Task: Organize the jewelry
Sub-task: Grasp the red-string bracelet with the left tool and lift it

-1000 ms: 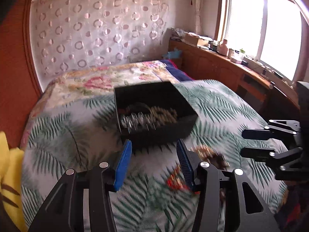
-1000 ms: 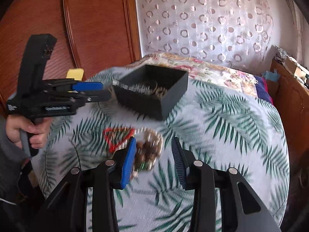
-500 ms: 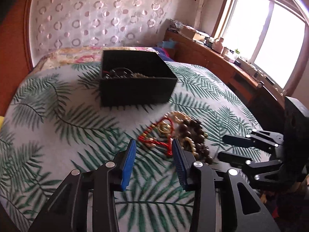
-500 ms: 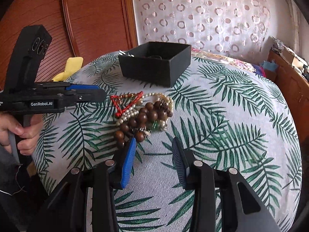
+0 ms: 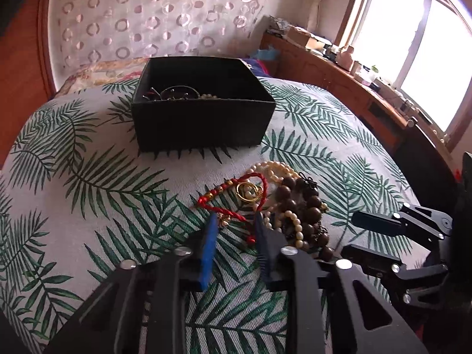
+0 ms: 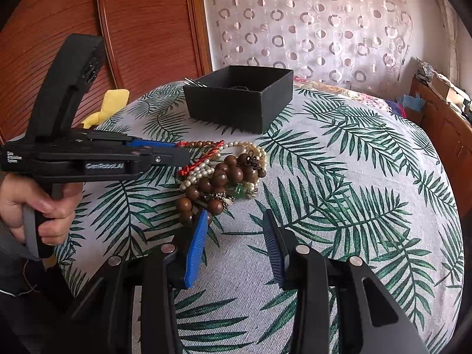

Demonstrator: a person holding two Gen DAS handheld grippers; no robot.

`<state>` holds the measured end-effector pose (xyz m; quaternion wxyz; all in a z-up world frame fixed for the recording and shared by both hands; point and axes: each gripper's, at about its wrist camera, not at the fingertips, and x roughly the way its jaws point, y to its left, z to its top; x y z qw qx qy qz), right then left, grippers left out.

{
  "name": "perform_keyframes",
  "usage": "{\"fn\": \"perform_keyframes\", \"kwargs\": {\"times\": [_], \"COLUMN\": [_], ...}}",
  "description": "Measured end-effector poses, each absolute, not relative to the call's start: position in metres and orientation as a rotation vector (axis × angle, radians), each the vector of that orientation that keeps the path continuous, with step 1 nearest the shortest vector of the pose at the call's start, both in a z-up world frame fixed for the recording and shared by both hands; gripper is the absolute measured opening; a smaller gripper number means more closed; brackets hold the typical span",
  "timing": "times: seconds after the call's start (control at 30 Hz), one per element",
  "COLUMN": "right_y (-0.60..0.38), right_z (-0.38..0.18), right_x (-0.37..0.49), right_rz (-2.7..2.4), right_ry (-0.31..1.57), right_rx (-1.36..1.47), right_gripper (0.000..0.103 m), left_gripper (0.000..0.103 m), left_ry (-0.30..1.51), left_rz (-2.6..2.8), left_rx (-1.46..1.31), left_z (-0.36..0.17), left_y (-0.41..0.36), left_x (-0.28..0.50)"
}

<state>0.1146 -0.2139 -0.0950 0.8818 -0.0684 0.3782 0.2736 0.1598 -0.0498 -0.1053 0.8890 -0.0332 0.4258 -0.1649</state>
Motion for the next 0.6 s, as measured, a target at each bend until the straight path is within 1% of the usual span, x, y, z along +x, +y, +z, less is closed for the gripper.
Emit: {"fn": "perform_keyframes", "kwargs": {"times": [0.07, 0.6], "right_y": [-0.214, -0.212], "right_z": [-0.095, -0.094], "right_x": [0.114, 0.116], "right_rz": [0.571, 0.575], "right_ry": [0.787, 0.795], "right_rx": [-0.144, -0.144], "right_gripper": [0.041, 0.041], "left_gripper": [0.002, 0.002], "left_ry": [0.869, 0.715], "left_rz": [-0.331, -0.323], "left_rx": [-0.063, -0.079], "left_z": [-0.104, -0.059], "left_y": [-0.049, -0.017], "left_x": [0.16, 0.14]}}
